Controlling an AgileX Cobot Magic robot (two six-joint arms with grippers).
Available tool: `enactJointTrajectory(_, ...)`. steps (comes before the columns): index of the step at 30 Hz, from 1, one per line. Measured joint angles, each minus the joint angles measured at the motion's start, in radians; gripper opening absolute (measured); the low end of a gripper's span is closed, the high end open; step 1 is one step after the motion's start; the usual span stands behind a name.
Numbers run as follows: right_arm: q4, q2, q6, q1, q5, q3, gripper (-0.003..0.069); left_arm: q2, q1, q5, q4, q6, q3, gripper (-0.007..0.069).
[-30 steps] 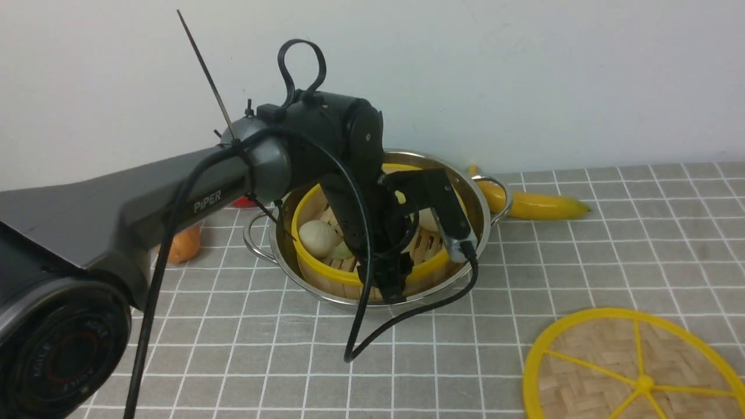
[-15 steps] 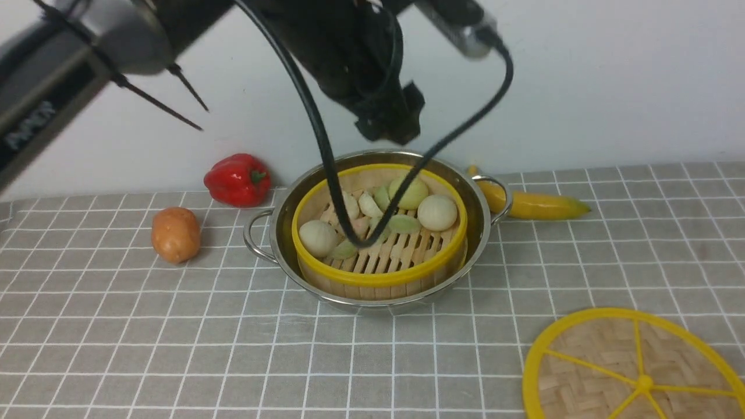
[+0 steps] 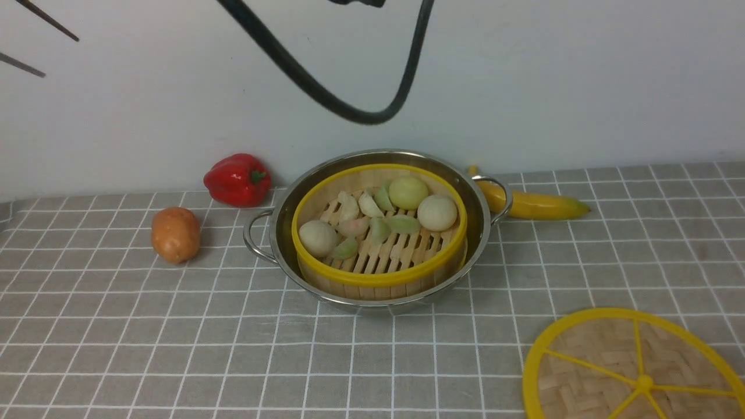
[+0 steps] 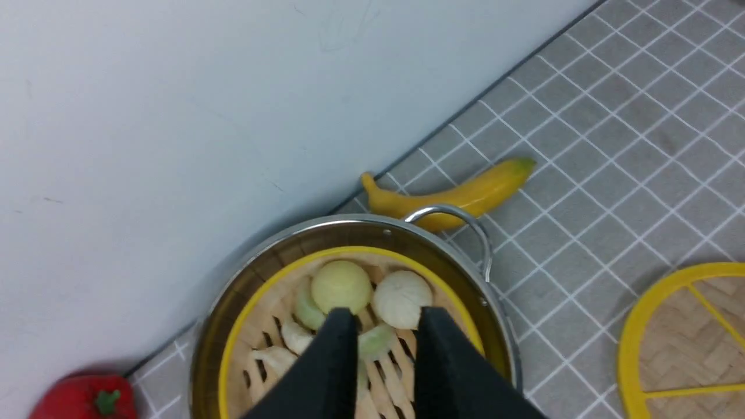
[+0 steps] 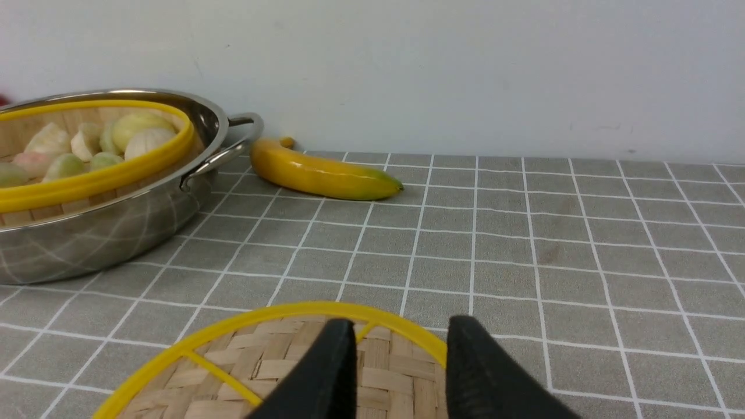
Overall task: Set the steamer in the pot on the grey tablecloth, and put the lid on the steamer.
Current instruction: 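Move the gripper down to the bamboo steamer lid and grasp its center knob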
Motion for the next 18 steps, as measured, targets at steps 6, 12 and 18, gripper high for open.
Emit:
enactJointTrajectory(6,0.000,0.000,0.000,0.000,0.000,0.000,0.0243,-0.024,0.000,0.045,0.266,-0.176,0.029,0.0093)
enactJointTrajectory(12,0.000,0.000,0.000,0.000,0.000,0.000,0.0243,-0.236,0.033,0.016,0.394,-0.300,0.269,0.0092)
enactJointTrajectory(18,0.002,0.000,0.000,0.000,0.000,0.000,0.0243,-0.615,0.234,-0.276,0.298,-0.302,0.766,0.0100)
